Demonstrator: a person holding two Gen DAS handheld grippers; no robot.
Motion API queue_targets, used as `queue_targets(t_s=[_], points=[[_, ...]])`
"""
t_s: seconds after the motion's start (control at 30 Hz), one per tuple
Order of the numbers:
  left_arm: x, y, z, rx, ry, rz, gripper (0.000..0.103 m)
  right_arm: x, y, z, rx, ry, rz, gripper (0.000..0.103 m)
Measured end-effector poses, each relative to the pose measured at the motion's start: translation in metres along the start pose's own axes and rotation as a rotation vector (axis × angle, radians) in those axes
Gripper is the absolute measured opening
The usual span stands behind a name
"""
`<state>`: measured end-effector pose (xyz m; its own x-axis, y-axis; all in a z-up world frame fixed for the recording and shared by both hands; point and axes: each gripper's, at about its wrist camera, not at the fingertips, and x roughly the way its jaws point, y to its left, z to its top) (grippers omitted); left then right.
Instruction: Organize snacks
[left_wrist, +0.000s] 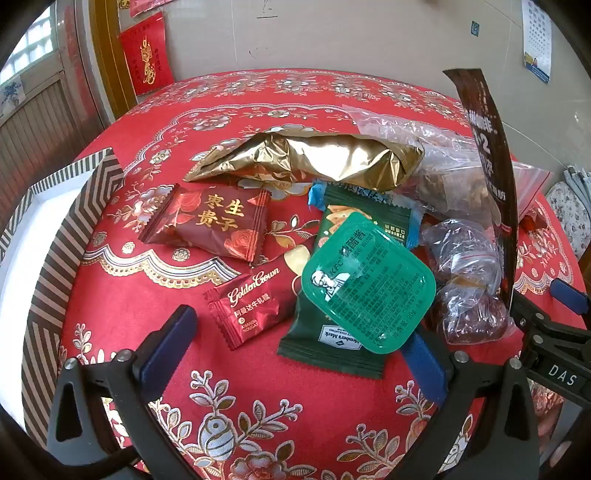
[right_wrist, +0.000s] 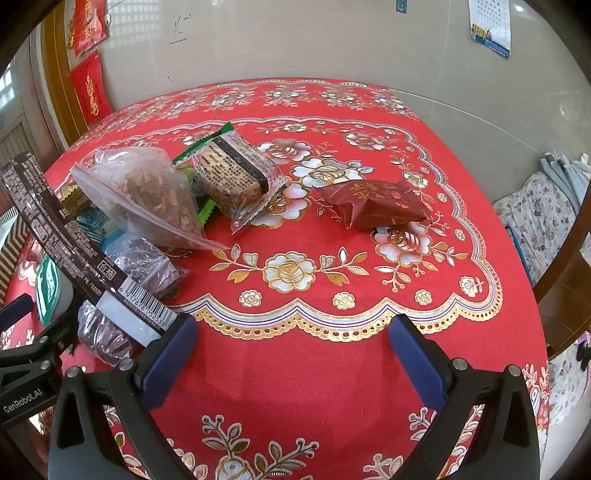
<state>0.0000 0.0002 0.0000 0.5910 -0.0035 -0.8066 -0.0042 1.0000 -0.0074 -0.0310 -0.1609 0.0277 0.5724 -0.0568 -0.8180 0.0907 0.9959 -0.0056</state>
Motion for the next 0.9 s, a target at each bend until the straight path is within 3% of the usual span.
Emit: queue_targets(t_s=[0.23, 0.43, 0.57, 0.9], points=[[-0.015, 0.0, -0.009, 0.04, -0.032, 0.019, 0.103, -0.004, 0.002, -0.004, -0.01, 0.001, 0.007, 0.103], [-0.058, 0.014, -0.019, 0.029, -0.116, 0.002, 0.103, -0.039, 0.0, -0.014, -0.012, -0.07, -0.035, 0.103], [-0.081, 0.02, -0.011, 0.027, -0.163, -0.012, 0.103, -0.063, 0.001, -0.014, -0.003, -0.107, -0.01, 0.103], [-0.108, 0.045, -0.011, -0.012, -0.254, 0.011, 0.103, -0.108, 0.013, -0.009, -0.058, -0.214, -0.013, 0.103]])
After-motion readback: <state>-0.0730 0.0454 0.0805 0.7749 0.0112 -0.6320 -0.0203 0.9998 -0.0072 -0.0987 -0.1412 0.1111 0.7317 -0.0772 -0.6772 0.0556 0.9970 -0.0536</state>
